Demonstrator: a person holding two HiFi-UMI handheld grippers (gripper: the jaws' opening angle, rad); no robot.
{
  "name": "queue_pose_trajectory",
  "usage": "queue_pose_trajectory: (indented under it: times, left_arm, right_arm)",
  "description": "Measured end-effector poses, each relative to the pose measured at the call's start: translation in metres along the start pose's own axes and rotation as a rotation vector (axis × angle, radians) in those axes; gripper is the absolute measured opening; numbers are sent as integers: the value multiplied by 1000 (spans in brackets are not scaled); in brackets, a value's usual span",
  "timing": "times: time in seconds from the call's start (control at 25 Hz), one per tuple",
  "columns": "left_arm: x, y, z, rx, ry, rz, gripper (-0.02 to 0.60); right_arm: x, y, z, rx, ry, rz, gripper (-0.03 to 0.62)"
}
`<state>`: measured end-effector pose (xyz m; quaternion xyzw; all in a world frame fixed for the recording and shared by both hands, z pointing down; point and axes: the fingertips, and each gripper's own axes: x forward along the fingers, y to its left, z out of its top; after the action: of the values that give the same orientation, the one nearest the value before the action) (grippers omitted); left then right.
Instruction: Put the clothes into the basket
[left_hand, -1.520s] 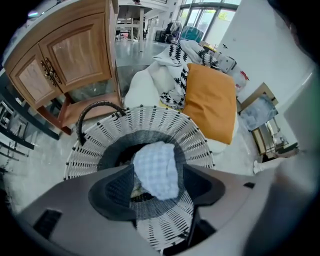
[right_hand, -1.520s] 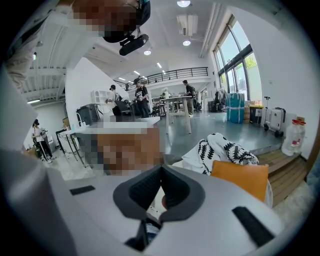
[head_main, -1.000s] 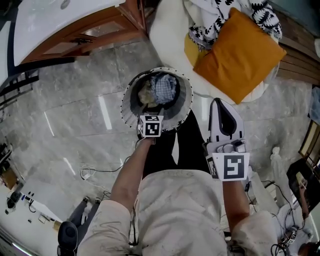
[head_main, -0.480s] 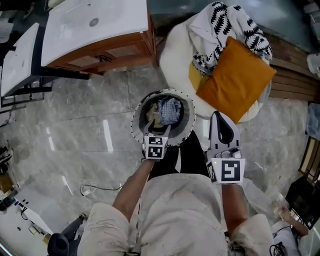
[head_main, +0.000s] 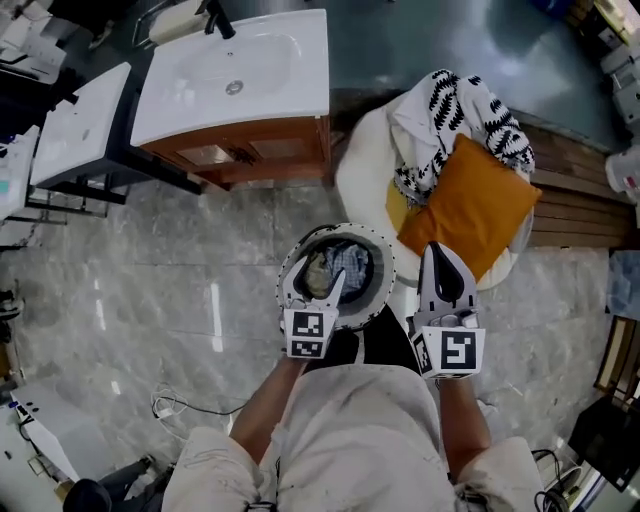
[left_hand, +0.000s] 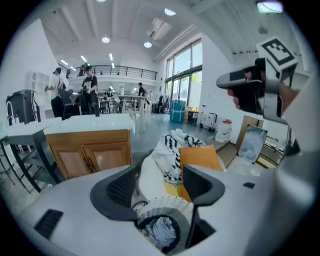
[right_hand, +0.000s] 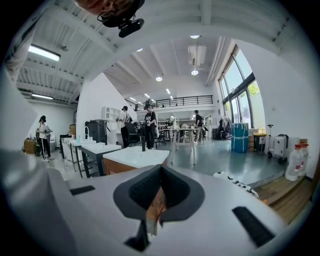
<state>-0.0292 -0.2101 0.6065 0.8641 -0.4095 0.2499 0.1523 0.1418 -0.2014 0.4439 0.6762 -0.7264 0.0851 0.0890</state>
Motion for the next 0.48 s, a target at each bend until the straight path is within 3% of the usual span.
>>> queue_pose_trajectory:
  times: [0.24, 0.48]
  left_arm:
    - [-62, 17, 106, 72, -234, 77, 293]
    - [-121, 35, 182, 74, -398, 132, 293]
  right_arm:
    - [-9, 11, 50, -27, -103, 9, -11]
    - [-15, 19, 95, -46, -181, 2, -11]
